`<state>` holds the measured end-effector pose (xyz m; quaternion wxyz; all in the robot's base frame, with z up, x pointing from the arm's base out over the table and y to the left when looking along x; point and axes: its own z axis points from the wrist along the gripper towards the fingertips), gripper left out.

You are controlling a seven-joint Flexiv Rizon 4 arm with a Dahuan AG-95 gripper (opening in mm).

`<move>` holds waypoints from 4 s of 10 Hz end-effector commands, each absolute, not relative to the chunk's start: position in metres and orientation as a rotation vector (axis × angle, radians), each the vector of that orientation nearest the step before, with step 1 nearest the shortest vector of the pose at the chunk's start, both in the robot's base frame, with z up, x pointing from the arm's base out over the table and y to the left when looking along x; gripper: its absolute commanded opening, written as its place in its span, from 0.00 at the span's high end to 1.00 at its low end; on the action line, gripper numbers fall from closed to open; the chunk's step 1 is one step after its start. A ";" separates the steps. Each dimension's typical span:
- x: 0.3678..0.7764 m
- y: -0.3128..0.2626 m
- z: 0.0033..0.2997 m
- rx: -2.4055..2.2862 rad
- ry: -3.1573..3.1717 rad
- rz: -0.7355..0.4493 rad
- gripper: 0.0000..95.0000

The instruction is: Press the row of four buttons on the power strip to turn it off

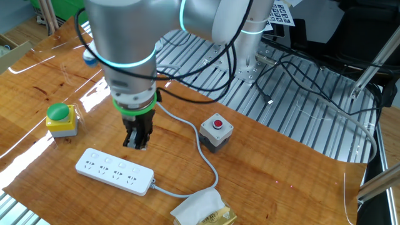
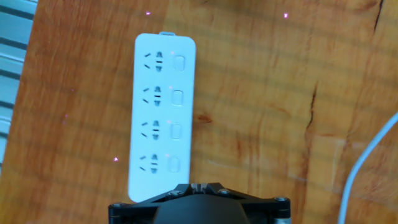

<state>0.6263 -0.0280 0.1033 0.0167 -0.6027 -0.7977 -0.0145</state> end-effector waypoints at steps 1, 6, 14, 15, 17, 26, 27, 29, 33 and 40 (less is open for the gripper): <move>0.630 -0.026 0.100 -1.898 -2.458 -0.043 1.00; 0.636 -0.028 0.093 -1.906 -2.440 -0.030 1.00; 0.637 -0.028 0.093 -1.874 -2.454 -0.019 1.00; 0.637 -0.028 0.093 -1.862 -2.458 -0.027 1.00; 0.637 -0.028 0.093 -1.822 -2.478 -0.042 1.00; 0.637 -0.028 0.093 -1.712 -2.465 -0.091 1.00; 0.637 -0.028 0.093 -1.685 -2.473 -0.111 1.00; 0.637 -0.028 0.093 -1.665 -2.490 -0.109 1.00; 0.637 -0.028 0.093 -1.722 -2.463 -0.103 1.00; 0.640 -0.027 0.080 -1.754 -2.459 -0.068 0.80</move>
